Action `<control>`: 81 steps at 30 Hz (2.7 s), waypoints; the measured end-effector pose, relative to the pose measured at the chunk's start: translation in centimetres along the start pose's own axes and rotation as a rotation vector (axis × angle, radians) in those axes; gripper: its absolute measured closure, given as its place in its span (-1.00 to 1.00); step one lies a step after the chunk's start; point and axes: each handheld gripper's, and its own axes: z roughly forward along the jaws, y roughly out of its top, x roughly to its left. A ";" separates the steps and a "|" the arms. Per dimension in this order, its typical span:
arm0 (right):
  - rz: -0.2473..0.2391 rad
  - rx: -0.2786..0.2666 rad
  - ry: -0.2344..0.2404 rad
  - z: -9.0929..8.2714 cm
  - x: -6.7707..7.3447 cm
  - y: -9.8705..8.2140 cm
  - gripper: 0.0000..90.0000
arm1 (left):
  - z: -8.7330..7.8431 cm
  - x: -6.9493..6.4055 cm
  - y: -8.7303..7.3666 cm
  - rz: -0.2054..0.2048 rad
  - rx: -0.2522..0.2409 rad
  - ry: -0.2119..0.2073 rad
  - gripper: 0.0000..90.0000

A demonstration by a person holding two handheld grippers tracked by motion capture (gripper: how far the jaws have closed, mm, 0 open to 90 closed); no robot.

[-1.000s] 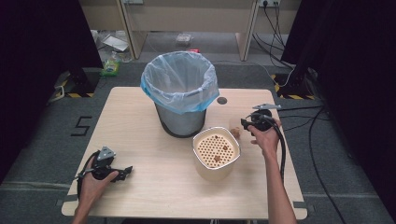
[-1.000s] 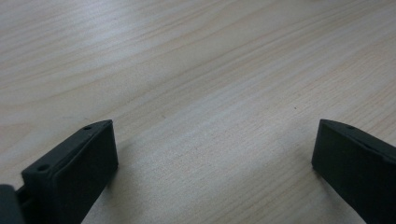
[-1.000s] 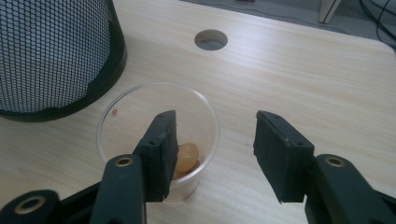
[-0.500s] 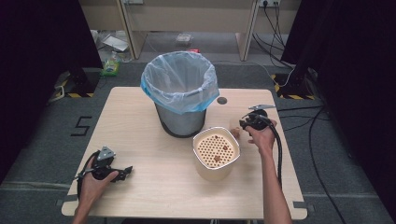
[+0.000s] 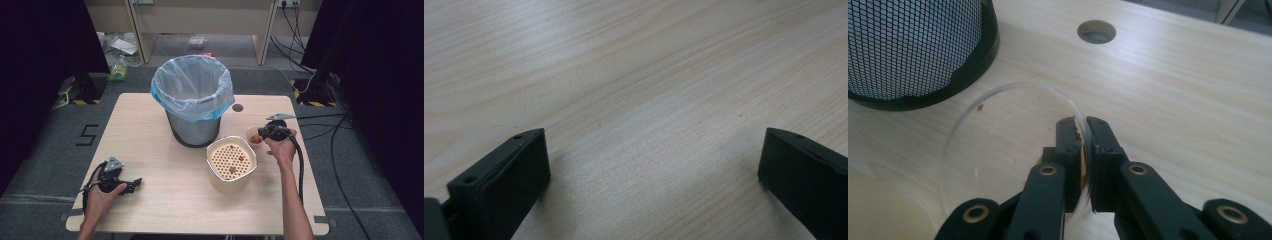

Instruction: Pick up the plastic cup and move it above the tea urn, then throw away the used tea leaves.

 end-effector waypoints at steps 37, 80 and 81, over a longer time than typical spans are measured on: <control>-0.237 -0.310 -0.122 -8.3 3.2 2.7 0.91 | 0.0 0.0 0.0 -0.004 -0.001 0.004 -1.00; -1.330 -0.469 -0.679 -8.5 16.7 -2.2 0.93 | 0.0 -0.1 0.0 -0.003 -0.002 0.005 -1.00; -1.351 -0.469 -0.697 -8.3 16.9 -2.4 0.94 | 0.0 -0.1 0.0 -0.003 -0.002 0.005 -1.00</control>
